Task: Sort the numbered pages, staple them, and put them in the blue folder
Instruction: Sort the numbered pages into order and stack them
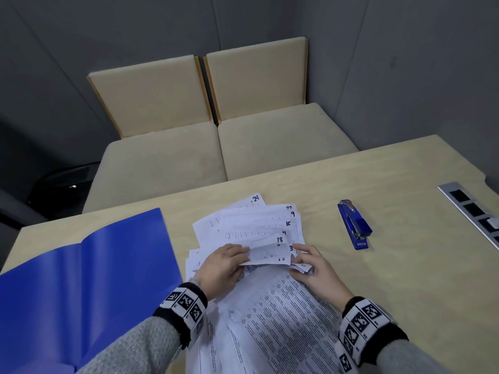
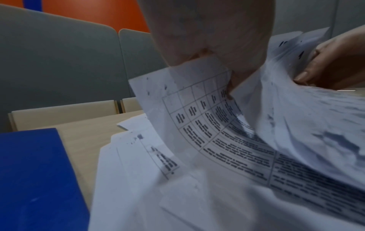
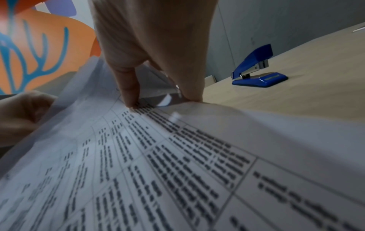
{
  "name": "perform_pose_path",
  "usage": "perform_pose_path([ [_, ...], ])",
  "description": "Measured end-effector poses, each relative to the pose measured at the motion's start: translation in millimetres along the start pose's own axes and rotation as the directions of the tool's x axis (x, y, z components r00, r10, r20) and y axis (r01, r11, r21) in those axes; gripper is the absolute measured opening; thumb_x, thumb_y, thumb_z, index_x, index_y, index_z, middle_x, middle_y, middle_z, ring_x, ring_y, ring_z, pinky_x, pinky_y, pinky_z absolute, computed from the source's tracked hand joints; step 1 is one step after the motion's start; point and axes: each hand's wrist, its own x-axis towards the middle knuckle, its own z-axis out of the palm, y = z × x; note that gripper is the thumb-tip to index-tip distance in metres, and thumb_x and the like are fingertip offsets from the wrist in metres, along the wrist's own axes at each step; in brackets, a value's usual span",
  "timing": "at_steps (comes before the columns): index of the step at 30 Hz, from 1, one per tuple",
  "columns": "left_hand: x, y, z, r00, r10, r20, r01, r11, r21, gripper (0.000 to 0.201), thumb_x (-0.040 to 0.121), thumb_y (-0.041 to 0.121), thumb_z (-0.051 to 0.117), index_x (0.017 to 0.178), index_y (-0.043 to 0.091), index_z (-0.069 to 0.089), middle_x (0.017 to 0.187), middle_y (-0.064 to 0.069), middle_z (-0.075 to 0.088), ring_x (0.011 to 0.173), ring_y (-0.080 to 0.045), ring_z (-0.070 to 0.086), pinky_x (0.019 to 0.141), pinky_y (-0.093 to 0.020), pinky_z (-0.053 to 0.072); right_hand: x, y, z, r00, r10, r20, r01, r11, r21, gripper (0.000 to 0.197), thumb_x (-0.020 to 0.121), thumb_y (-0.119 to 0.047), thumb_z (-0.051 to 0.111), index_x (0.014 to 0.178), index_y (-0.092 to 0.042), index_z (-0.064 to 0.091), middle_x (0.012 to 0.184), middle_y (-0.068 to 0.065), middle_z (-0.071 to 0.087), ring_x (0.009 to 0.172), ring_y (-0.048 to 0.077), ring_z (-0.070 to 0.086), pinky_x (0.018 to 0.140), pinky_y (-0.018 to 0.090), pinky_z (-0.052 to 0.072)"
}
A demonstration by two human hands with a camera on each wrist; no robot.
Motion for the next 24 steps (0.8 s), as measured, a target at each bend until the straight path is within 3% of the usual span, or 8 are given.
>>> perform_pose_path([
  [3,0.2,5.2,-1.5,1.000,-0.003,0.011,0.003,0.997,-0.071,0.020,0.077,0.011,0.059,0.096,0.016,0.061,0.098,-0.001,0.062,0.090,-0.019,0.056,0.077,-0.025,0.043,0.2,-2.0,1.0,1.000,-0.006,0.023,0.005,0.999,0.039,0.021,0.078,0.002,0.071,0.072,-0.016,0.062,0.130,-0.011,0.048,0.117,0.003,0.051,0.078,0.015,0.049],
  [5,3.7,10.3,-4.1,0.997,-0.068,0.035,0.072,0.990,-0.123,0.025,0.076,0.011,0.058,0.100,0.019,0.054,0.095,0.003,0.055,0.085,-0.016,0.051,0.074,-0.023,0.038,0.2,-4.6,1.4,0.999,-0.010,0.038,0.009,0.999,0.032,0.028,0.077,0.003,0.071,0.068,-0.020,0.059,0.126,-0.011,0.053,0.111,-0.005,0.052,0.080,0.009,0.046],
  [8,11.3,13.8,-3.9,0.970,-0.228,0.089,0.241,0.954,-0.180,0.050,0.079,0.022,0.062,0.125,0.022,0.041,0.101,0.007,0.045,0.088,-0.008,0.047,0.078,-0.025,0.038,0.2,-6.7,2.0,0.999,-0.020,0.051,0.020,1.000,0.010,0.029,0.077,0.004,0.070,0.066,-0.020,0.057,0.112,-0.007,0.062,0.102,-0.005,0.057,0.077,0.003,0.040],
  [10,19.3,14.0,-2.8,0.945,-0.280,0.169,0.305,0.941,-0.145,0.065,0.080,0.032,0.062,0.138,0.022,0.034,0.112,0.002,0.040,0.093,-0.016,0.051,0.084,-0.032,0.043,0.0,-6.8,2.2,0.998,-0.022,0.051,0.022,1.000,0.002,0.029,0.075,0.005,0.070,0.067,-0.020,0.058,0.099,-0.007,0.063,0.094,0.001,0.059,0.076,0.008,0.040],
  [13,27.3,15.3,0.0,0.936,-0.269,0.229,0.283,0.959,-0.028,0.067,0.081,0.041,0.061,0.140,0.022,0.036,0.123,-0.004,0.037,0.094,-0.025,0.053,0.086,-0.036,0.043,-0.2,-5.8,2.3,0.998,-0.041,0.051,0.041,0.999,-0.008,0.044,0.072,0.008,0.071,0.062,-0.034,0.060,0.091,-0.008,0.063,0.087,0.000,0.059,0.075,0.013,0.041],
  [20,24.0,18.1,1.8,0.935,-0.245,0.258,0.244,0.969,0.035,0.073,0.082,0.040,0.060,0.146,0.027,0.027,0.140,0.000,0.031,0.112,-0.019,0.048,0.095,-0.032,0.035,-0.3,-0.4,2.5,0.996,-0.041,0.080,0.044,0.998,-0.038,0.044,0.070,0.003,0.075,0.062,-0.038,0.062,0.111,-0.007,0.064,0.107,0.002,0.058,0.084,0.013,0.041],
  [22,21.7,18.2,3.0,0.939,-0.245,0.242,0.247,0.969,0.023,0.073,0.082,0.040,0.060,0.146,0.027,0.027,0.142,-0.001,0.029,0.112,-0.020,0.049,0.096,-0.032,0.036,-1.1,-1.4,3.0,0.996,-0.039,0.084,0.042,0.998,-0.036,0.041,0.071,0.000,0.077,0.063,-0.038,0.063,0.111,-0.006,0.064,0.107,0.004,0.058,0.085,0.017,0.042],
  [24,19.8,18.5,3.8,0.942,-0.251,0.221,0.260,0.966,-0.011,0.070,0.080,0.039,0.062,0.143,0.028,0.032,0.140,-0.002,0.029,0.106,-0.020,0.053,0.093,-0.033,0.037,-1.8,-2.8,2.8,0.996,-0.035,0.083,0.038,0.999,-0.037,0.037,0.072,-0.003,0.078,0.062,-0.036,0.063,0.113,-0.005,0.061,0.110,0.005,0.057,0.085,0.013,0.041],
])
